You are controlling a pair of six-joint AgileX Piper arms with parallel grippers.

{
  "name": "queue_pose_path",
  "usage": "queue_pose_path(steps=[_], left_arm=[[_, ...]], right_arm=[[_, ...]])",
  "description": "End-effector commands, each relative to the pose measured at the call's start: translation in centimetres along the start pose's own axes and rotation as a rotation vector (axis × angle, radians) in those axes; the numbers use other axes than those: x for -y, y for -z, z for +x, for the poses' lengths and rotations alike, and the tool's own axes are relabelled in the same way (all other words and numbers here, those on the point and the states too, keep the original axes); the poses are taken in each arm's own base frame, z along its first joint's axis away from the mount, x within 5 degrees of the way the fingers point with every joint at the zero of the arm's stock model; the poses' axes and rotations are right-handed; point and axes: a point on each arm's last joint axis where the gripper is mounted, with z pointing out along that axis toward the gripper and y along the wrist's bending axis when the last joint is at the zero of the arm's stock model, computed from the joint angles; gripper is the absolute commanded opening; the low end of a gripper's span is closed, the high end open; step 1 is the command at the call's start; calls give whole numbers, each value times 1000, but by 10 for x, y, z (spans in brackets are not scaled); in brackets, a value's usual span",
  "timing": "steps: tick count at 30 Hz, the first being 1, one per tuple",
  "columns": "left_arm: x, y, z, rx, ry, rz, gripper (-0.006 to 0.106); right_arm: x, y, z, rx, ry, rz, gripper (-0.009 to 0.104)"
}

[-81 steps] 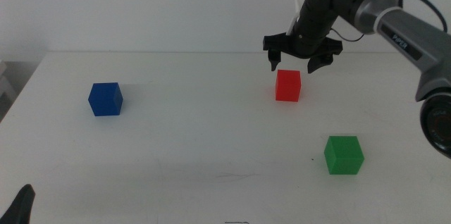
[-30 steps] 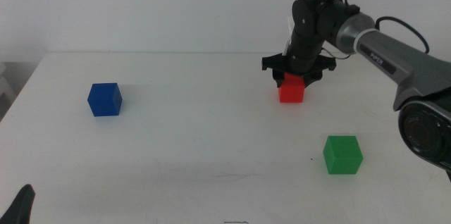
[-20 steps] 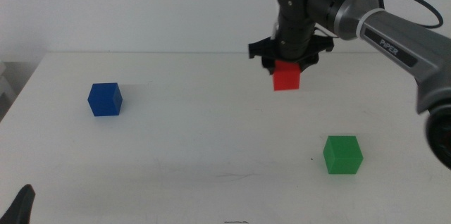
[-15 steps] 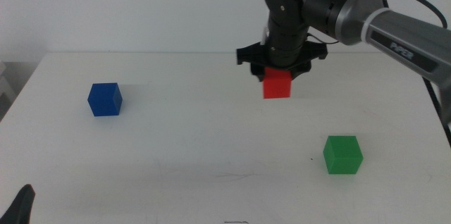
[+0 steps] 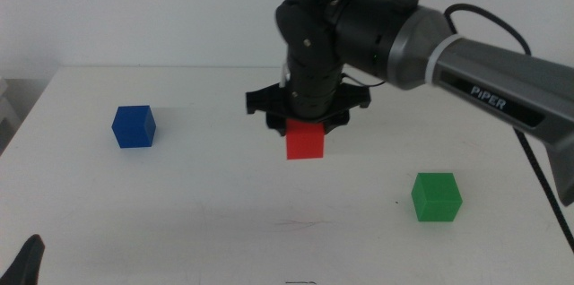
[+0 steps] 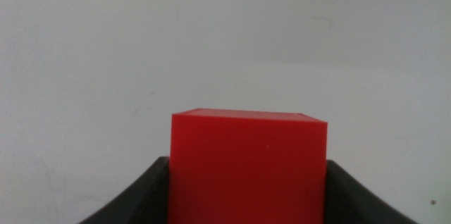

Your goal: Stack red cubes first, then green, then blue cubes in a specific spot.

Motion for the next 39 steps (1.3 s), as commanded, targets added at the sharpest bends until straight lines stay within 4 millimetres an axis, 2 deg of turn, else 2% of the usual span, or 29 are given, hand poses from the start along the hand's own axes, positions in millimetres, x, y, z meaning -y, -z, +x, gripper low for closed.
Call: queue_pose_path(steps=[1, 7, 19, 24, 29, 39], left_arm=[[-1, 2, -10, 109, 14, -6, 92], [-1, 2, -10, 109, 14, -6, 92], [-1, 2, -10, 109, 14, -6, 92], [-1, 2, -10, 109, 14, -6, 92], [-1, 2, -10, 109, 14, -6, 92], [-1, 2, -10, 109, 14, -6, 92]], right_arm=[[-3, 38, -6, 105, 6, -42, -1], [-12, 37, 2, 86, 9, -48, -1], [-8, 34, 5, 66, 20, -11, -1], [-8, 14, 19, 67, 26, -66, -1], [1, -4, 23, 68, -10, -54, -1], [5, -24, 33, 50, -31, -28, -1]])
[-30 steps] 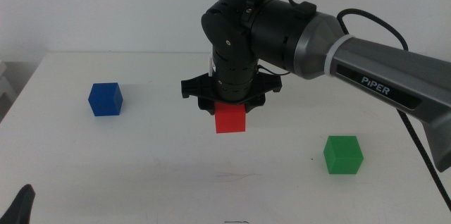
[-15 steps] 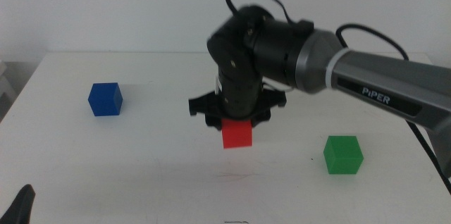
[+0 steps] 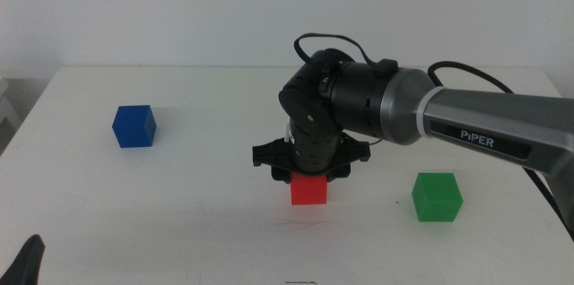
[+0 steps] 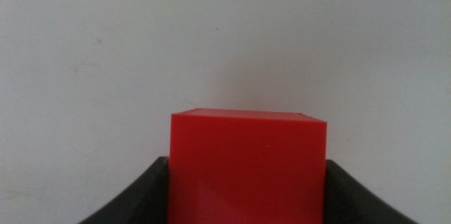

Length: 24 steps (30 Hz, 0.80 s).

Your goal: Stack red cubes first, then green, then blue cubes in a specific spot.

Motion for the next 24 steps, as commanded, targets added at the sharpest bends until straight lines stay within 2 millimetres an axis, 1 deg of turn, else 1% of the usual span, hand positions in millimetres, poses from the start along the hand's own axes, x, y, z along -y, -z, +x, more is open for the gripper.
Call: queue_pose_path(steps=[1, 14, 15, 22, 23, 24], left_arm=[[-1, 2, -10, 108, 14, -6, 92], [-1, 2, -10, 108, 14, -6, 92], [-1, 2, -10, 108, 14, -6, 92], [-1, 2, -10, 108, 14, -6, 92], [-1, 2, -10, 108, 14, -6, 92], [-1, 2, -10, 108, 14, -6, 92]], right_arm=[[2, 28, -12, 86, -14, -52, -1], [-3, 9, -4, 39, -16, -49, -1], [-5, 7, -2, 21, -35, -57, -1], [-4, 6, -1, 11, -50, -45, -1], [-4, 6, -1, 10, -39, -46, 0], [-5, 6, 0, 0, -50, -55, 17]])
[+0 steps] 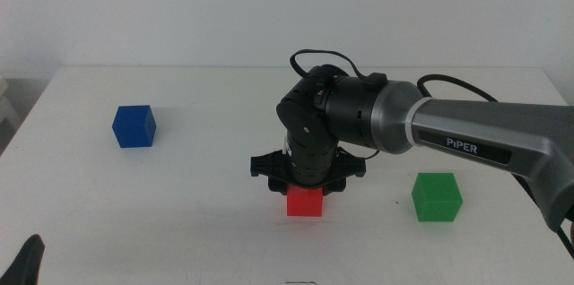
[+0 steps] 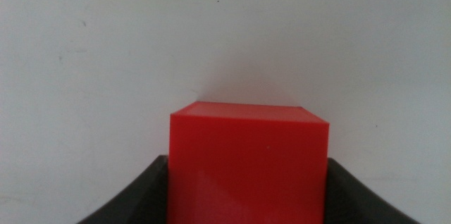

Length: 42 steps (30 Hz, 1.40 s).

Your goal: Stack red cubes first, then green, then blue cubes in a specific spot.

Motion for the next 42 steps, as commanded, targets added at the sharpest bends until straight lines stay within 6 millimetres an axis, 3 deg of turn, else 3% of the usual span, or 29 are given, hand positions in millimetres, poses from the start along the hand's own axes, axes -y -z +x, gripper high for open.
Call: queue_pose_path(steps=[1, 3, 6, 8, 11, 14, 17, 20, 27, 32, 37, 42], left_arm=[[-1, 2, -10, 109, 14, -6, 92], [-1, 2, -10, 109, 14, -6, 92], [-1, 2, -10, 109, 14, -6, 92], [-1, 2, -10, 109, 14, -6, 92], [-1, 2, -10, 109, 14, -6, 92], [-1, 2, -10, 109, 14, -6, 92], [-1, 2, -10, 109, 14, -6, 92], [-1, 2, -10, 109, 14, -6, 92], [-1, 2, -10, 109, 14, -6, 92], [-1, 2, -10, 109, 14, -6, 92], [-1, 2, -10, 109, 14, -6, 92], [-1, 2, -10, 109, 14, -6, 92]], right_arm=[[-3, 26, -8, 49, -2, -49, 22], [-2, 26, -8, 52, 0, -46, 56], [-2, 31, -9, 66, 6, -48, 76], [-1, 50, -12, 93, 21, -70, 86], [8, 103, -19, 162, 52, -99, 94], [27, 158, -23, 260, 62, -78, 94], [52, 201, -22, 344, 60, -23, 94], [79, 227, -20, 348, 70, 23, 94], [128, 255, -19, 277, 90, -11, 94], [161, 249, -20, 221, 59, -18, 94], [177, 242, -23, 197, 101, 9, 94], [177, 242, -24, 201, 200, 19, 94]])
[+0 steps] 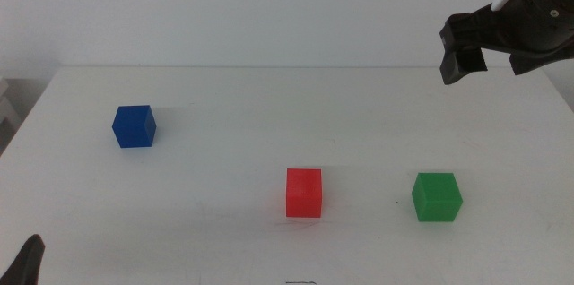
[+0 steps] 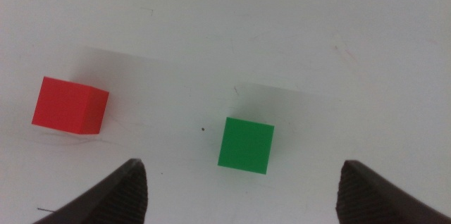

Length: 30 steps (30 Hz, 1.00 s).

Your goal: Stack red cubes first, then green, then blue cubes in a specific spot.

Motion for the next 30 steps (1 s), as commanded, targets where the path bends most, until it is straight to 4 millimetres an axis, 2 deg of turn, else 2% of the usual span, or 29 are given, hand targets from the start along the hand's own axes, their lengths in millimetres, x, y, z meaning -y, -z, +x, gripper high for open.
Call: queue_pose_path(steps=[1, 6, 11, 17, 24, 30], left_arm=[[-1, 2, -10, 109, 14, -6, 92], [-1, 2, -10, 109, 14, -6, 92], [-1, 2, -10, 109, 14, -6, 92], [-1, 2, -10, 109, 14, -6, 92], [-1, 2, -10, 109, 14, -6, 92], [-1, 2, -10, 109, 14, -6, 92]], right_arm=[[7, 22, 3, 26, 33, 15, 94], [7, 22, 4, 22, 28, 10, 94], [8, 16, 6, 3, -49, 4, 94], [18, -20, 21, -56, -80, 21, 94], [29, -73, 37, -110, -156, 17, 92], [25, -104, 43, -143, -139, 20, 87]])
